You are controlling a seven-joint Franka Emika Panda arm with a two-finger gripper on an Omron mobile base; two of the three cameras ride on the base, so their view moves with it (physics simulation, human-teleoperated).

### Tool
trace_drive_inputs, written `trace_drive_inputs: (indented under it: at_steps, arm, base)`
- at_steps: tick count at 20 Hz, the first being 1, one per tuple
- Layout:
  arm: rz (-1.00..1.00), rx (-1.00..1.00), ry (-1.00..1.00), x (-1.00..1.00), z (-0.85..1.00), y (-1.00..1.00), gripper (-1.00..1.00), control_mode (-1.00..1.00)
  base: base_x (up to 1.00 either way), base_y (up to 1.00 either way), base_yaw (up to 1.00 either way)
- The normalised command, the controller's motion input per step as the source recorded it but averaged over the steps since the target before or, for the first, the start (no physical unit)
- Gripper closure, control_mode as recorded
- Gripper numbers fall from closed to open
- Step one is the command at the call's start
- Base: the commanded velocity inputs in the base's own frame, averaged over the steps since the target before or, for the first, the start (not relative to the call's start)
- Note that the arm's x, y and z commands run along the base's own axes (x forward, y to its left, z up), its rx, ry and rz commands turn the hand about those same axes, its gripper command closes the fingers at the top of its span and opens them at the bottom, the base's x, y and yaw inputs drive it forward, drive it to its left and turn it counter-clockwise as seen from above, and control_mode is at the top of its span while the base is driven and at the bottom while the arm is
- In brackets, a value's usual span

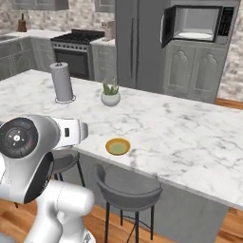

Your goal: Pick the cup of tea, navigate to the dining table, and place it on the saucer.

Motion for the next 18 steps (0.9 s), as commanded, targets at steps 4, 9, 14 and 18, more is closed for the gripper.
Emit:
trace_drive_inputs:
  at_steps: [4, 9, 14, 18]
  arm:
    - [0.00, 0.00, 0.00, 0.00, 0.00, 0.00, 1.00, 1.00]
    - [0.00, 0.00, 0.00, 0.00, 0.00, 0.00, 1.00, 1.00]
    - [0.00, 0.00, 0.00, 0.00, 0.00, 0.00, 1.00, 1.00]
    - [0.00, 0.00, 0.00, 0.00, 0.00, 0.00, 1.00, 1.00]
  base:
    - [0.31, 0.25, -0.32]
    - [0.36, 0.15, -0.31]
    - [0.41, 0.18, -0.30]
    - [0.45, 0.25, -0.27]
